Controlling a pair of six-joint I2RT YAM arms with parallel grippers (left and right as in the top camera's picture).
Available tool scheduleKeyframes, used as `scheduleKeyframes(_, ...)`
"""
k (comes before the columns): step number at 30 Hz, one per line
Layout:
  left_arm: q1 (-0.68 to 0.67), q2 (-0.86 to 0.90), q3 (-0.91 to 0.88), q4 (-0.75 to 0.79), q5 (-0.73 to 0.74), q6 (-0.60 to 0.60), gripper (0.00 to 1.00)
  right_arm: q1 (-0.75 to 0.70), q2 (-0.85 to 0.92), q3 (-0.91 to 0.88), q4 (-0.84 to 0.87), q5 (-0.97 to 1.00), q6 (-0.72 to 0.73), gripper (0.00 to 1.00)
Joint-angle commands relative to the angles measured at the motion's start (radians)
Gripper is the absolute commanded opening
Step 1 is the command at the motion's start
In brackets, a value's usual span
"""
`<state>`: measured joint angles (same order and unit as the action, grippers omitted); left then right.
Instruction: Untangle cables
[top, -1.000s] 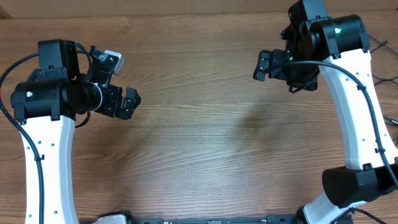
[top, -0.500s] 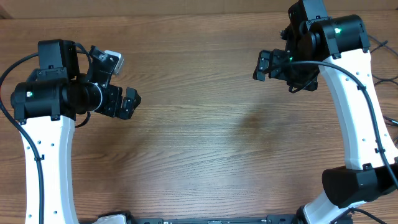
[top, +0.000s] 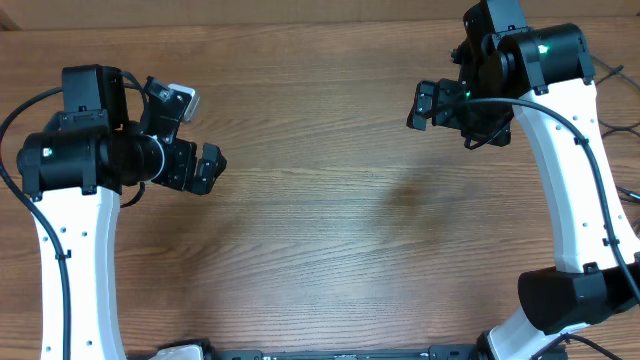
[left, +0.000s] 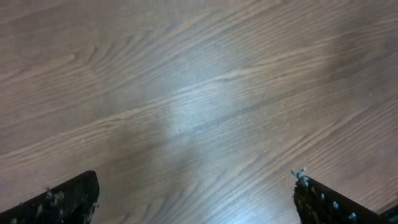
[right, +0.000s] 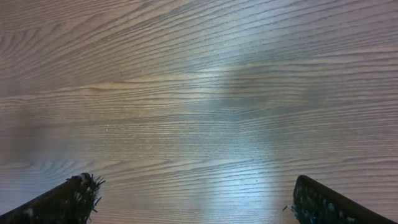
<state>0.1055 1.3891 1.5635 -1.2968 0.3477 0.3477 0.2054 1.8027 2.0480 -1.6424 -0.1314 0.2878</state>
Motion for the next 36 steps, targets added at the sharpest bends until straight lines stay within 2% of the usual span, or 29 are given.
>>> scheduleKeyframes(1, 0.003, -0.079, -0.047, 0.038, 0.04, 0.011, 1.0, 0.003, -0.026, 0.021, 0.003, -0.008, -0.001, 1.0)
scheduleKeyframes(18, -0.019, -0.615, -0.722, 0.491, 0.13, 0.006, 1.0, 0.003, -0.026, 0.021, 0.003, -0.008, -0.001, 1.0)
scheduleKeyframes(21, -0.042, -0.714, -0.827, 0.611, 0.133, -0.04, 0.99, 0.003, -0.026, 0.021, 0.003, -0.008, -0.001, 1.0)
scheduleKeyframes(27, -0.069, -0.9, -1.011, 0.911, 0.146, -0.22, 1.0, 0.003, -0.026, 0.021, 0.003, -0.008, -0.001, 1.0)
scheduleKeyframes(36, -0.082, -1.111, -1.201, 1.206, 0.087, -0.233, 1.0, 0.003, -0.026, 0.021, 0.003, -0.008, -0.001, 1.0)
